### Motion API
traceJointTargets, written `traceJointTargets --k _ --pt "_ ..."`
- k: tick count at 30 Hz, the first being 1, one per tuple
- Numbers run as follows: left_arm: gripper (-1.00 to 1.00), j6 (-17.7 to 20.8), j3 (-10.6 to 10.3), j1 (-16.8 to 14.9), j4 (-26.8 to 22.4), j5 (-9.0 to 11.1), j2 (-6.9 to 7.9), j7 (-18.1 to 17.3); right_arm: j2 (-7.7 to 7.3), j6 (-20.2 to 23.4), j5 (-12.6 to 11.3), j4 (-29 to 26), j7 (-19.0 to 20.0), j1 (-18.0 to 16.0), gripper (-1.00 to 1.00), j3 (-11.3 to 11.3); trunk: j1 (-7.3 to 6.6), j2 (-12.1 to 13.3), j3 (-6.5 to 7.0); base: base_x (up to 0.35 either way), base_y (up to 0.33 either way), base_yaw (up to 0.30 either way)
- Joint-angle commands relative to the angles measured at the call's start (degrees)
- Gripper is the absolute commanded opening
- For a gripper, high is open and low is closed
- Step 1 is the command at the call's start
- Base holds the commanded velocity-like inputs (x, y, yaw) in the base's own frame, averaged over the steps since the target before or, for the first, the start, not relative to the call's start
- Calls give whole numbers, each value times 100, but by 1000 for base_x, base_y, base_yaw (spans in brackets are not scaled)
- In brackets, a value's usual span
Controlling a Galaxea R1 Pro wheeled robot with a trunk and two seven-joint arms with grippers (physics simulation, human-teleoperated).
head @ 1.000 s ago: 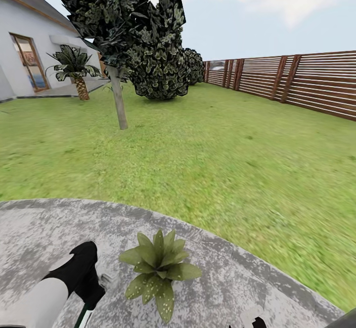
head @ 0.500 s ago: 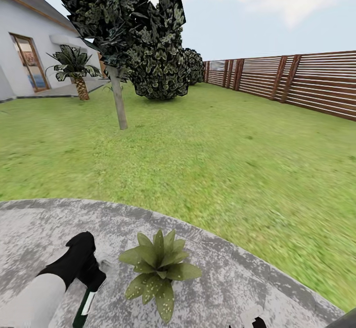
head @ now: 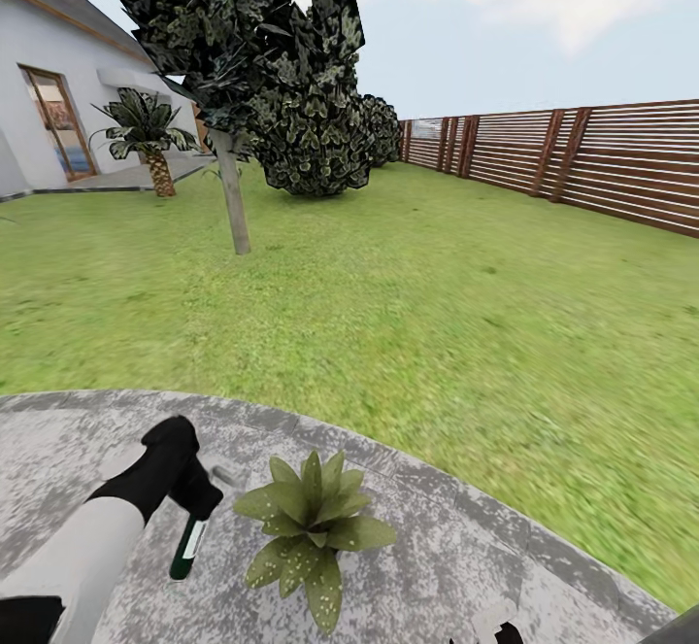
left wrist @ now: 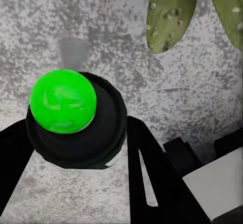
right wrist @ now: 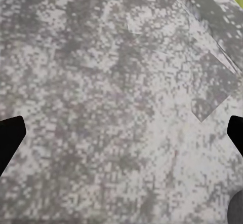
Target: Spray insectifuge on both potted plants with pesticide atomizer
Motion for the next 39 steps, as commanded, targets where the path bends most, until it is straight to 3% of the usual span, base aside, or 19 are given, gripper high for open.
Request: traceJointTargets --k 1,4,8,15,17,22,28,30,33,35,39 --pt "-100 37 -22 8 4 -43 10 -118 0 -21 61 8 -21 -4 100 -45 -1 -2 -5 0 0 0" --pt "-100 17 -79 12 6 -58 66 -585 0 -21 62 8 -20 -4 100 -45 -1 -2 -5 0 0 0" --pt "-100 -203 -573 -11 -52 -89 114 -933 0 -21 69 8 -20 -4 100 -45 -1 -2 -5 0 0 0" --pt "-100 -204 -663 -482 -62 -89 39 -1020 0 -21 65 7 -23 -4 100 -45 -1 -2 -5 0 0 0" --pt "-100 -183 -780 -578 -62 -84 13 -1031 -6 -21 61 7 -28 -4 100 -47 -1 -2 -5 0 -42 0" --pt "-100 -170 -982 -618 -62 -99 9 -1039 -10 -21 61 3 -29 -4 100 -51 -1 -2 -5 -151 -162 0" --pt "-100 -165 -1024 -756 -58 -84 -35 -1143 -17 -21 61 0 -29 -4 100 -54 -1 -2 -5 -71 -33 0" --pt "-100 -166 -1233 -773 -60 -95 -70 -1323 -17 -21 61 0 -29 -4 100 -54 -1 -2 -5 -5 -2 0" --pt "-100 -156 -1932 -808 -62 -108 -165 -1625 -17 -21 61 1 -29 -4 100 -51 -1 -2 -5 -1 0 0" --pt "-100 -151 -2095 -873 -62 -107 -284 -1718 -18 -21 61 2 -29 -4 100 -51 -1 -2 -5 0 0 0" --pt "-100 -136 -2178 -926 -57 -99 -396 -1763 -18 -21 61 1 -29 -4 100 -51 -1 -2 -5 0 0 0"
